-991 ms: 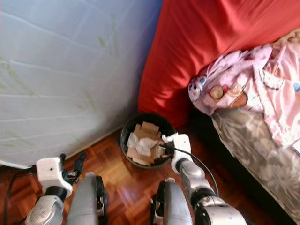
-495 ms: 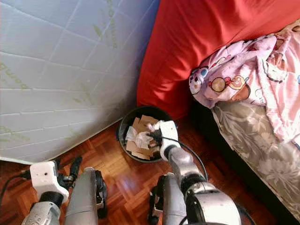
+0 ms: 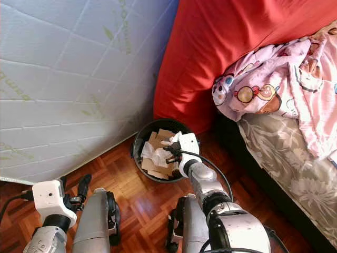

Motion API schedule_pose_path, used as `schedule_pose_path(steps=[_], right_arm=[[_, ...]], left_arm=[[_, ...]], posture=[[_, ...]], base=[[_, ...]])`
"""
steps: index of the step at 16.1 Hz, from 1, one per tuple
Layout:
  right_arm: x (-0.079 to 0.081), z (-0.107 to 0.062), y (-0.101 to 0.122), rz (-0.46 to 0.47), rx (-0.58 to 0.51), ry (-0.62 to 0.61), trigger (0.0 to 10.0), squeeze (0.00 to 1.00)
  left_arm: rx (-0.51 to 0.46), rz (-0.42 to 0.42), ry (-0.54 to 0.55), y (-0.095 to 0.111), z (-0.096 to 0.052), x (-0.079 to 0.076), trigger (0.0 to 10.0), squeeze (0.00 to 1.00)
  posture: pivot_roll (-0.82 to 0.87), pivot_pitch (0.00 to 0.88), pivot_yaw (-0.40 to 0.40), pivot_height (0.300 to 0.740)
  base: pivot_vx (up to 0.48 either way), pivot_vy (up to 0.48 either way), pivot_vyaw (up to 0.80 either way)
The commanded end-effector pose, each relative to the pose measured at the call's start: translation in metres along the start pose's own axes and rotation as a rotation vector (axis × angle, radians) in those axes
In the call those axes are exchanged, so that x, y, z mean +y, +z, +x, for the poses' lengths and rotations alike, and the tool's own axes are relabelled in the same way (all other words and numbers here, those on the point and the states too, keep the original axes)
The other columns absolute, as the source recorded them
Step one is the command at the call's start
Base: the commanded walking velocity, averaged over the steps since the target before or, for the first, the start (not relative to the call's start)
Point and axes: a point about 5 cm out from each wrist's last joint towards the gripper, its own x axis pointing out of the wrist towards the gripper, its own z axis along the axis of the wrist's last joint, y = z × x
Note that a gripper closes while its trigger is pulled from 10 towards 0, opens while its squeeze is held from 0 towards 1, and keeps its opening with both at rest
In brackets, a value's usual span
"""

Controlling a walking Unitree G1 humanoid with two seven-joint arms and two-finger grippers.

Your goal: Clean up the room

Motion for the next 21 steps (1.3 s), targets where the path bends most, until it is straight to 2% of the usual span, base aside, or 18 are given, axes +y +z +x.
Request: schedule_pose_path(steps=[1,13,14,15,16,17,19,21], right_arm=[[-0.003,-0.004,-0.016,0.022,0.048,-0.007,10.0,1.00],[-0.002,-0.007,-0.027,-0.012,0.092,0.024,10.0,1.00],[-0.004,-0.008,-0.028,-0.012,0.091,0.015,10.0,0.90],[-0.010,-0.010,-0.031,0.014,0.080,-0.020,10.0,0.02],[-0.012,-0.011,-0.032,0.025,0.077,-0.032,10.0,0.00],[-0.027,-0.019,-0.042,0.075,0.066,-0.103,10.0,0.00],[-0.055,-0.040,-0.064,0.159,0.050,-0.232,10.0,0.00],[-0.078,-0.067,-0.095,0.213,0.071,-0.351,10.0,0.00]], left_arm=[[0.037,-0.002,0.001,-0.005,-0.005,-0.001,10.0,0.00],[0.049,-0.002,0.004,-0.008,-0.005,-0.001,10.0,0.00],[0.050,-0.002,0.003,-0.008,-0.004,-0.001,10.0,0.00],[0.056,-0.003,0.005,-0.011,-0.002,0.000,10.0,0.00],[0.059,-0.003,0.006,-0.013,-0.001,0.001,10.0,0.00],[0.080,-0.005,0.011,-0.019,0.000,0.005,10.0,0.00],[0.129,0.005,0.003,-0.033,0.004,0.010,10.0,0.00],[0.198,0.028,-0.010,-0.054,0.012,0.018,10.0,0.00]], posture=[[0.20,0.460,-0.148,0.625],[0.20,0.458,-0.148,0.625],[0.20,0.454,-0.147,0.625],[0.19,0.439,-0.142,0.625],[0.19,0.430,-0.138,0.625],[0.18,0.412,-0.131,0.625],[0.18,0.367,-0.115,0.625],[0.15,0.273,-0.094,0.625]], base=[[0.000,0.000,0.00],[0.000,0.000,0.00],[0.000,0.000,0.00],[0.000,0.000,0.00],[0.000,0.000,0.00],[0.000,0.000,0.00],[0.000,0.000,0.00],[0.000,0.000,0.00]])
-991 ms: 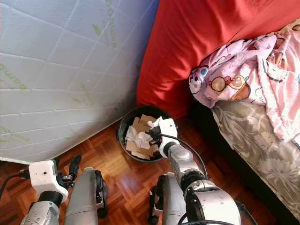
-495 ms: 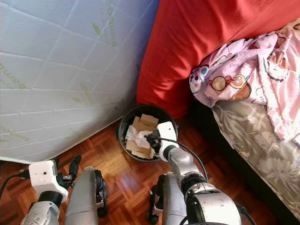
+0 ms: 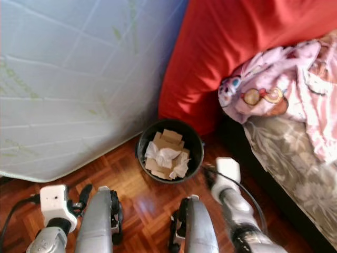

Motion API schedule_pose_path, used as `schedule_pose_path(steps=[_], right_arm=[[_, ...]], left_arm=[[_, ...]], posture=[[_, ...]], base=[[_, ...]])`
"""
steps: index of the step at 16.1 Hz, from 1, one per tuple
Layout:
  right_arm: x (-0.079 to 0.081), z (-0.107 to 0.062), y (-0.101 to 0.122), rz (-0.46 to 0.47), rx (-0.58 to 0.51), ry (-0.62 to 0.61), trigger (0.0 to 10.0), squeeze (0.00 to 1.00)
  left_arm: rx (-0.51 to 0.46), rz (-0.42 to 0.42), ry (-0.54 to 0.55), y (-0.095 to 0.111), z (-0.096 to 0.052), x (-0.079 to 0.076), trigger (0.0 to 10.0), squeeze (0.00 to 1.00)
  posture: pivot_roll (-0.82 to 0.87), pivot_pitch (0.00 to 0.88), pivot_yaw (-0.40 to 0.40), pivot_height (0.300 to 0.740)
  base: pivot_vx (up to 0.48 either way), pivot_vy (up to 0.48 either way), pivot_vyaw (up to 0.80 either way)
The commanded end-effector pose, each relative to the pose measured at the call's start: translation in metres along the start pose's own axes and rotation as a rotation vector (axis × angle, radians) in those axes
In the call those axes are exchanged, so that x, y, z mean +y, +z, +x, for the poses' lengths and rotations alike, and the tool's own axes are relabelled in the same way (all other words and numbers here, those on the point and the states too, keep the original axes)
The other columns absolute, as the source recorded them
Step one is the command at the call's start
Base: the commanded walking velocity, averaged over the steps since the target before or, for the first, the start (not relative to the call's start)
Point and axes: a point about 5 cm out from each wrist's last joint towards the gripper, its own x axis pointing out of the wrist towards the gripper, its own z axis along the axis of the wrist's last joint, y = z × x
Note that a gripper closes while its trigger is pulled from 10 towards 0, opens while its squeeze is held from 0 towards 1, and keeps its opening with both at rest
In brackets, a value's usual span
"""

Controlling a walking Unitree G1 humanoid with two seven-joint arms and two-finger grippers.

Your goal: Clean up the room

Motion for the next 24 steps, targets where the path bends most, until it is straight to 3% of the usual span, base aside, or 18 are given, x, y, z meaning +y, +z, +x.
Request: schedule_pose_path(steps=[1,3,4,7,9,12,17,21,24], right_arm=[[-0.008,-0.007,-0.015,0.025,0.024,-0.038,10.0,0.00],[-0.033,-0.024,-0.037,0.081,0.039,-0.139,10.0,0.00],[-0.038,-0.031,-0.049,0.105,0.054,-0.168,10.0,0.00],[-0.031,-0.042,-0.077,0.138,0.130,-0.193,10.0,0.00],[-0.025,-0.045,-0.086,0.149,0.161,-0.185,10.0,0.00],[-0.011,-0.058,-0.117,0.153,0.284,-0.172,10.0,0.00],[-0.011,-0.067,-0.131,0.182,0.355,-0.203,10.0,0.00],[-0.024,-0.074,-0.136,0.196,0.389,-0.238,10.0,0.00],[-0.029,-0.075,-0.136,0.178,0.408,-0.233,10.0,0.00]], left_arm=[[0.063,-0.002,-0.006,-0.018,-0.003,0.001,10.0,0.00],[0.136,0.010,-0.014,-0.037,0.004,0.005,10.0,0.00],[0.179,0.019,-0.012,-0.049,0.008,0.007,10.0,0.00],[0.293,0.032,0.007,-0.072,0.014,0.014,10.0,0.00],[0.345,0.035,0.005,-0.080,0.014,0.013,10.0,0.00],[0.473,0.040,0.001,-0.104,0.007,0.011,10.0,0.00],[0.555,0.036,-0.004,-0.114,0.004,0.006,10.0,0.00],[0.591,0.032,0.016,-0.115,0.002,0.018,10.0,0.00],[0.614,0.022,0.027,-0.117,0.003,0.017,10.0,0.00]], posture=[[0.14,0.252,-0.091,0.625],[0.12,0.179,-0.076,0.625],[0.11,0.128,-0.065,0.625],[0.09,0.020,-0.035,0.625],[0.08,0.000,-0.027,0.625],[0.05,0.000,-0.010,0.635],[0.01,0.000,0.008,0.685],[0.01,0.000,0.000,0.735],[0.01,0.000,-0.017,0.740]], base=[[0.000,0.000,0.00],[0.000,0.000,0.00],[0.000,0.000,0.00],[0.000,0.000,0.00],[0.000,0.000,0.00],[0.000,0.000,0.00],[0.000,0.000,0.00],[0.000,0.000,0.00],[0.000,0.000,0.00]])
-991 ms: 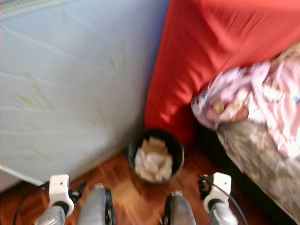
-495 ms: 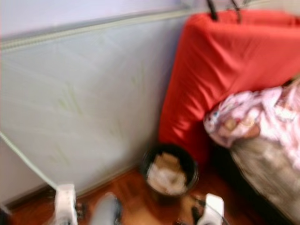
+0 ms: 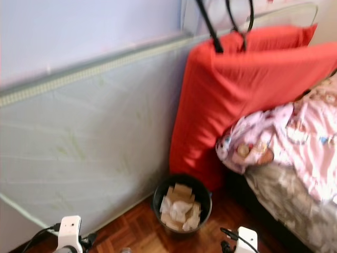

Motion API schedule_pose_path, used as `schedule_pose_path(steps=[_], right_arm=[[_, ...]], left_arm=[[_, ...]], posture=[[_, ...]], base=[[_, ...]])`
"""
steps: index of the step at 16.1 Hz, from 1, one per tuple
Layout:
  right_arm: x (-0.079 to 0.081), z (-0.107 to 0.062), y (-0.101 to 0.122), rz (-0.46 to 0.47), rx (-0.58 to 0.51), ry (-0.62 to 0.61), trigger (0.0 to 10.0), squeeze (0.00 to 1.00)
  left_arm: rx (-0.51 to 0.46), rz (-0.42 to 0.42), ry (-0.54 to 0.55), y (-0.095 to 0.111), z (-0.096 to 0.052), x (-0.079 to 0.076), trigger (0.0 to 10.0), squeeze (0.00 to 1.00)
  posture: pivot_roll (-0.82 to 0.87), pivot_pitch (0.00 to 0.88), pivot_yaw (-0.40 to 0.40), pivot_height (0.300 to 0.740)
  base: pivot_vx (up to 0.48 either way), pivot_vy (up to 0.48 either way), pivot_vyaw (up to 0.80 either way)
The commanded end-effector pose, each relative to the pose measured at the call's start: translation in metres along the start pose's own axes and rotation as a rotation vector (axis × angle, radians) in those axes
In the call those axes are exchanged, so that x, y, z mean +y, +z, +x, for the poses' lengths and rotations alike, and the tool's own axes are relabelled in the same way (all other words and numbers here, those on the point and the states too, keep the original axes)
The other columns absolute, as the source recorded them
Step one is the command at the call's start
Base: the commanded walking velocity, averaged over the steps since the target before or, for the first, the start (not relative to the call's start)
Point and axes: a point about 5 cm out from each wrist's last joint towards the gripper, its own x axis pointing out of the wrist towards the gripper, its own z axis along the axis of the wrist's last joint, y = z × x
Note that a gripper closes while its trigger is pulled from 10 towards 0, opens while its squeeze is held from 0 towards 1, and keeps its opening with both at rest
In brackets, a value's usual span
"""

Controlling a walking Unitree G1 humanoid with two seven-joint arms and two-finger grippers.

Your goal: Clean up the room

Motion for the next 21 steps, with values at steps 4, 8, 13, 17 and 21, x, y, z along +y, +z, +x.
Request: schedule_pose_path(steps=[4,8,13,17,21], right_arm=[[0.001,0.001,0.004,0.005,0.003,0.002,10.0,0.00],[0.001,0.002,0.004,-0.042,0.018,0.013,10.0,0.00],[0.001,-0.002,-0.014,-0.049,0.064,0.015,10.0,0.00],[-0.004,-0.006,-0.023,-0.036,0.084,-0.011,10.0,0.00],[-0.004,-0.007,-0.027,-0.049,0.092,-0.005,10.0,0.00]], left_arm=[[0.041,-0.020,0.012,0.004,0.004,-0.004,10.0,0.00],[0.052,0.004,-0.009,0.007,0.005,-0.008,10.0,0.00],[0.092,0.005,-0.009,-0.015,-0.001,-0.008,10.0,0.00],[0.091,0.007,-0.009,-0.021,-0.004,-0.007,10.0,0.00],[0.105,0.011,-0.018,-0.031,-0.007,-0.007,10.0,0.00]], posture=[[0.02,0.000,-0.038,0.740],[0.02,0.000,-0.049,0.740],[0.01,0.000,-0.022,0.740],[0.03,0.000,-0.021,0.740],[0.02,0.000,-0.021,0.740]], base=[[0.000,0.000,0.00],[0.000,0.000,0.00],[0.000,0.000,0.00],[0.000,0.000,0.00],[0.000,0.000,0.00]])
